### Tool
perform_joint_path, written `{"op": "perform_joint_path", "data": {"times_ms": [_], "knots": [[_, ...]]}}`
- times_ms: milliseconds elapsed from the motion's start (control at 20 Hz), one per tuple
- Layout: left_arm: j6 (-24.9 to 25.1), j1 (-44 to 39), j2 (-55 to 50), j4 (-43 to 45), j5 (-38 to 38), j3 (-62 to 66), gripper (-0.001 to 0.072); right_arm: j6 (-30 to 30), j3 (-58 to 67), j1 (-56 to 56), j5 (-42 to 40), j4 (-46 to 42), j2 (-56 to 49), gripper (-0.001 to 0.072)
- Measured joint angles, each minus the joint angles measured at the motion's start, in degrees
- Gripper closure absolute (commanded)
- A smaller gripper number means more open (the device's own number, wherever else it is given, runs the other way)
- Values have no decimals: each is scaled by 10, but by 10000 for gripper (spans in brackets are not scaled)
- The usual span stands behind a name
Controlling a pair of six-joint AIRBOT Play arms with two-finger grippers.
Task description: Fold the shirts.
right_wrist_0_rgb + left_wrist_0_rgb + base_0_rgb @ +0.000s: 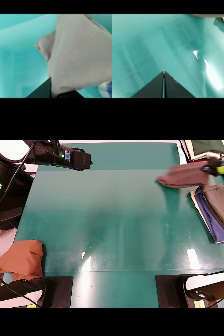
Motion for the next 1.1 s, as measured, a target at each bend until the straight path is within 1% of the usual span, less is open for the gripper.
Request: {"op": "perform_joint_path", "data": {"times_ms": [100, 250, 600, 750, 900, 1100], "knots": [[-4, -1, 0, 0, 1, 0, 679, 0, 0, -37, -10, -1, 3, 692], [-8, -1, 0, -1, 1, 0, 679, 0, 16, -65, -23, -3, 4, 692], [-10, -1, 0, -1, -6, 0, 679, -5, 127, -79, -25, -4, 8, 692], [-10, -1, 0, -1, -16, 0, 679, -12, 131, -81, -24, -4, 23, 691], [-10, -1, 0, -1, -21, 0, 678, -32, 121, -82, -16, -7, 43, 692], [-9, -1, 0, -1, -24, 0, 678, -50, 116, -103, 18, -27, 66, 692]]}}
